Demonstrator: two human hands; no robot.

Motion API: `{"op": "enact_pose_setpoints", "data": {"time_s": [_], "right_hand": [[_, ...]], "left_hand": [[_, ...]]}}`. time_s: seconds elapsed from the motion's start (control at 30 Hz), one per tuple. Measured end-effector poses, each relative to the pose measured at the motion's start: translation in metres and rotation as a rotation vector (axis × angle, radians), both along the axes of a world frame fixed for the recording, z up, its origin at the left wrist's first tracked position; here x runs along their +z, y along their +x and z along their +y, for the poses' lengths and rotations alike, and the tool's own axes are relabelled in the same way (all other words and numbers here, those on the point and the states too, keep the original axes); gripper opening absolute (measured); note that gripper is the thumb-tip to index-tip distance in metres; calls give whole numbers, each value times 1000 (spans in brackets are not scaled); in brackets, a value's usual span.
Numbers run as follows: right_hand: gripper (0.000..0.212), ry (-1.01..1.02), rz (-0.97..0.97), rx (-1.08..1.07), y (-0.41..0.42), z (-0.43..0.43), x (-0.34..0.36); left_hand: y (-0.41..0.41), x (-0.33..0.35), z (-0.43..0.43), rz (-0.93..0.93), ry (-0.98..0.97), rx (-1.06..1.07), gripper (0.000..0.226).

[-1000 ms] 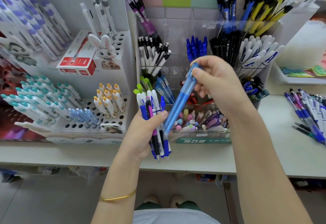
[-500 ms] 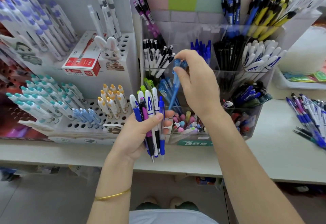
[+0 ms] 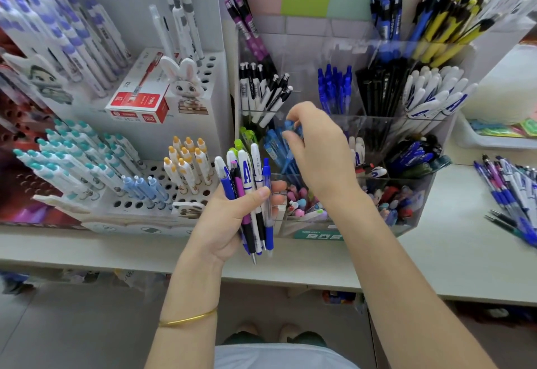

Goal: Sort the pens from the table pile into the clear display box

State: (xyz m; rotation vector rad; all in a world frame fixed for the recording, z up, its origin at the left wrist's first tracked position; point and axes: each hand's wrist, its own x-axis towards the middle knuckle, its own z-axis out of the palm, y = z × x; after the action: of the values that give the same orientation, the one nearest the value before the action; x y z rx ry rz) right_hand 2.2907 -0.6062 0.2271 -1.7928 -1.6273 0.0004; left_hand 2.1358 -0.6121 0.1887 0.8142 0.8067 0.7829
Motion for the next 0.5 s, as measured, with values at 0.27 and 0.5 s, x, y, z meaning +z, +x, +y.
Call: {"op": "enact_pose_setpoints", "data": {"time_s": [0.27,0.5], "right_hand": [[14,-145,-96,-83,-12,7,-2],[11,-161,-90,-125,-15,4,-1]], "left_hand": [[-3,3,-1,-125,-65,-22,37],[-5,4,-1,-178,-113,-21,43]]}}
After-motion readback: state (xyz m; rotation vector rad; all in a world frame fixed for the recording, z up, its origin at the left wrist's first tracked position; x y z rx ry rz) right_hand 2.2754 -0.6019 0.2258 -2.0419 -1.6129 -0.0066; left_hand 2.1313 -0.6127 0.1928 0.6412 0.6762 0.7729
